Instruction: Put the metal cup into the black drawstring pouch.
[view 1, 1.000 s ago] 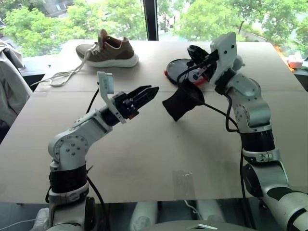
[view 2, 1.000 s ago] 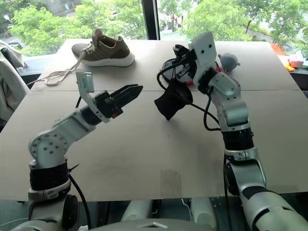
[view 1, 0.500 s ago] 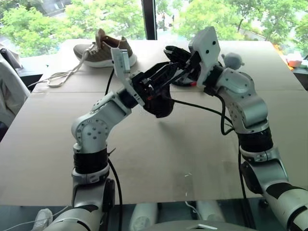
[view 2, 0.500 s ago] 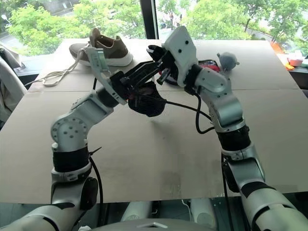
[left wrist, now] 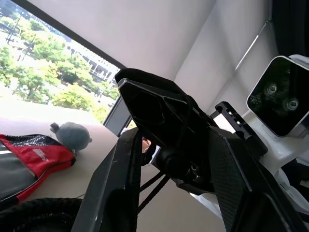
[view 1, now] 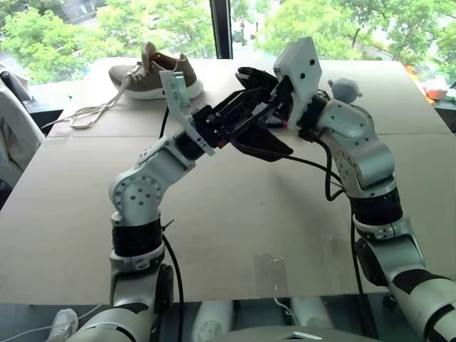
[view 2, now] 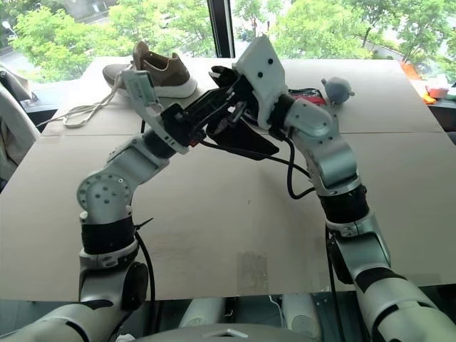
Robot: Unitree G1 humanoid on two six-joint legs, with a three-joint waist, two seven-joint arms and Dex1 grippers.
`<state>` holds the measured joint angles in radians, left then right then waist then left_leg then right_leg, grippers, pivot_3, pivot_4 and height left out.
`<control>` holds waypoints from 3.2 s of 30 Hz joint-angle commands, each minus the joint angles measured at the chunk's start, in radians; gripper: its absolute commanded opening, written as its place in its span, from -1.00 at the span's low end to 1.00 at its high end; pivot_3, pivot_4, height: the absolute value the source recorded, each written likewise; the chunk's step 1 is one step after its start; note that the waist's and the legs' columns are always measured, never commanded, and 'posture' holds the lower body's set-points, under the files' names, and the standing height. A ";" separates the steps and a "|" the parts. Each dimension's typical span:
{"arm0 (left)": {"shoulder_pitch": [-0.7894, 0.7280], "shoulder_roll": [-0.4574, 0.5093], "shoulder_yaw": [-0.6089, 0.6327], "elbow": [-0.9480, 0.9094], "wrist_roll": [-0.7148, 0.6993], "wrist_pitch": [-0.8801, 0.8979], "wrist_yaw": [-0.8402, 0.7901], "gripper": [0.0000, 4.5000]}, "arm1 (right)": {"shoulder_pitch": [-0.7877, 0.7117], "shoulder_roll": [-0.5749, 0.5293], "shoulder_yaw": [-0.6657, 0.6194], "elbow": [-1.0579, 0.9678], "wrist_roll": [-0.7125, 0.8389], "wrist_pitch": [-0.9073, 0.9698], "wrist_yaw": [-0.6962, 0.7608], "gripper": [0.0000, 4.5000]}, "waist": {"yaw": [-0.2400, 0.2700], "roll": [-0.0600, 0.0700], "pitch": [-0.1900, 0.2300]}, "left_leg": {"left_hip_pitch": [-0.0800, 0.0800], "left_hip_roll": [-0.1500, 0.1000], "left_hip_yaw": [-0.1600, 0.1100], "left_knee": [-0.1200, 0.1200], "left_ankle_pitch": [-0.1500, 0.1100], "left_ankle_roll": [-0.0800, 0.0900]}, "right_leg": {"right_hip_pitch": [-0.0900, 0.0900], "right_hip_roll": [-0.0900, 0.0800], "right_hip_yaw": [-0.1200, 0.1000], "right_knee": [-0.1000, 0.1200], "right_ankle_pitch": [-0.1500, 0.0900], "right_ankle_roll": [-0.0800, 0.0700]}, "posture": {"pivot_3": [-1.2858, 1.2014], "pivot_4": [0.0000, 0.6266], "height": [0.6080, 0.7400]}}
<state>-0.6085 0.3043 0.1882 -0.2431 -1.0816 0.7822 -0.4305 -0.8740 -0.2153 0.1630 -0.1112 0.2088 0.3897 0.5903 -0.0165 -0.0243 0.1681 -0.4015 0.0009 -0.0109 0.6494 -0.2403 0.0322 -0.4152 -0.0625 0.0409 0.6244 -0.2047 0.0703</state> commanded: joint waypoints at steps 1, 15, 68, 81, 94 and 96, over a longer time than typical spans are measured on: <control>0.009 0.016 -0.024 -0.032 0.023 0.005 -0.012 -0.33 | -0.043 0.004 -0.017 -0.028 0.005 -0.007 -0.008 -1.00 | 0.000 0.000 0.000 | 0.000 0.000 0.000 0.000 0.000 0.000 | 0.000 0.000 0.000 0.000 0.000 0.000 | 0.03 -0.52 1.00; 0.028 0.017 -0.035 -0.029 0.110 -0.067 -0.055 0.99 | -0.043 0.003 -0.016 -0.023 -0.001 -0.007 -0.007 -1.00 | 0.001 0.000 0.000 | 0.000 0.000 0.000 0.000 0.000 0.000 | 0.000 0.000 0.000 0.000 0.000 0.000 | 0.03 -0.52 1.00; 0.060 0.035 -0.139 -0.128 0.437 -0.273 -0.090 -0.26 | -0.005 -0.033 0.015 0.025 -0.076 -0.047 0.013 -1.00 | 0.002 0.000 0.001 | 0.000 0.000 0.001 0.000 0.000 0.000 | 0.000 0.000 -0.001 0.000 0.000 0.000 | 0.03 -0.52 1.00; 0.070 0.036 -0.139 -0.125 0.420 -0.259 -0.101 -0.92 | -0.011 -0.028 0.009 0.028 -0.078 -0.049 0.013 -1.00 | 0.001 0.000 0.001 | 0.000 0.000 0.001 0.000 0.000 0.000 | 0.000 0.000 -0.001 0.000 0.000 0.000 | 0.03 -0.52 1.00; 0.184 0.112 -0.222 -0.093 0.516 -0.252 -0.156 -0.92 | -0.162 0.061 -0.149 0.053 -0.025 -0.108 -0.154 -1.00 | -0.001 0.001 0.002 | 0.000 0.000 0.001 0.000 0.000 0.000 | 0.000 0.000 0.000 0.000 0.000 0.000 | 0.03 -0.52 1.00; 0.204 0.098 -0.213 -0.087 0.508 -0.247 -0.153 -0.92 | -0.196 0.079 -0.188 0.068 -0.005 -0.140 -0.188 -1.00 | 0.000 0.001 0.002 | 0.000 0.001 0.001 0.000 0.000 0.000 | -0.001 0.000 0.000 0.000 0.000 0.000 | 0.03 -0.52 1.00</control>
<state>-0.4232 0.4052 -0.0166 -0.3229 -0.5733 0.5287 -0.5797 -1.0090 -0.1459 0.0506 -0.0133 0.1691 0.3155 0.4538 -0.0161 -0.0233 0.1697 -0.4018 0.0020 -0.0106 0.6489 -0.2404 0.0322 -0.4158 -0.0626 0.0405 0.6245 -0.2048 0.0702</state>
